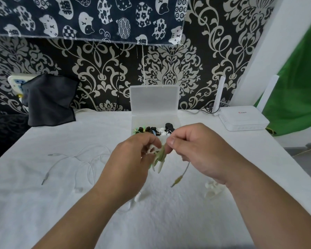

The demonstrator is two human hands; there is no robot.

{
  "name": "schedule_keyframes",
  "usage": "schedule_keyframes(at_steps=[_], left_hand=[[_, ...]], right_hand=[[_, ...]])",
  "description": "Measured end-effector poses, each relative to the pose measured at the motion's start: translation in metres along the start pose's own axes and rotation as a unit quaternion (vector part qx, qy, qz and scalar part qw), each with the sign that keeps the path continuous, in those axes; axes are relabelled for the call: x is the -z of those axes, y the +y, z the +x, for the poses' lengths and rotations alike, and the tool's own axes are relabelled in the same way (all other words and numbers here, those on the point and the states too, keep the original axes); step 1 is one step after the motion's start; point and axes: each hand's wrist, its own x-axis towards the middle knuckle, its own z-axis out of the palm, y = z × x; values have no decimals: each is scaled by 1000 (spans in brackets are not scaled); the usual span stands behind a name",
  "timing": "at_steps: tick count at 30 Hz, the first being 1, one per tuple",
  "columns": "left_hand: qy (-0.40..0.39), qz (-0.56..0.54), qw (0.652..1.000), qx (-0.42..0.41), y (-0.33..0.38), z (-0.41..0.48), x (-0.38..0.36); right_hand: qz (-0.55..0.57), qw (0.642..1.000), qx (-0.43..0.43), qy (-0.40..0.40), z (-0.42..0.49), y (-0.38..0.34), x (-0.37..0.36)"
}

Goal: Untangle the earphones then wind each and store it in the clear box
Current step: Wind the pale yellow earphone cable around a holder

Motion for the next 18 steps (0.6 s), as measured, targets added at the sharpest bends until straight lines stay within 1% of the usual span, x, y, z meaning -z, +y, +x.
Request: schedule_keyframes(at_steps=[3,6,8,10,13,16,18], left_hand=[[-14,-44,999,16,0,-1,0],[-23,-76,997,23,-2,0,1],[-46,-124,991,22,-1,1,2],[-68,-193,979,21,-1,2,2],[-80,-289,954,22,-7,6,3],[-81,-385,919,24,-12,8,3],[-68,-437,896,36,-13,9,4]], right_hand=[[-46,997,21,61,2,1,3],[-43,991,28,120,5,7,4],[-40,987,27,155,8,10,4],[-26,985,10,168,11,13,4],[38,988,-39,144,14,16,2],[62,992,-73,80,15,18,-6],[78,993,-83,22,16,18,-12]])
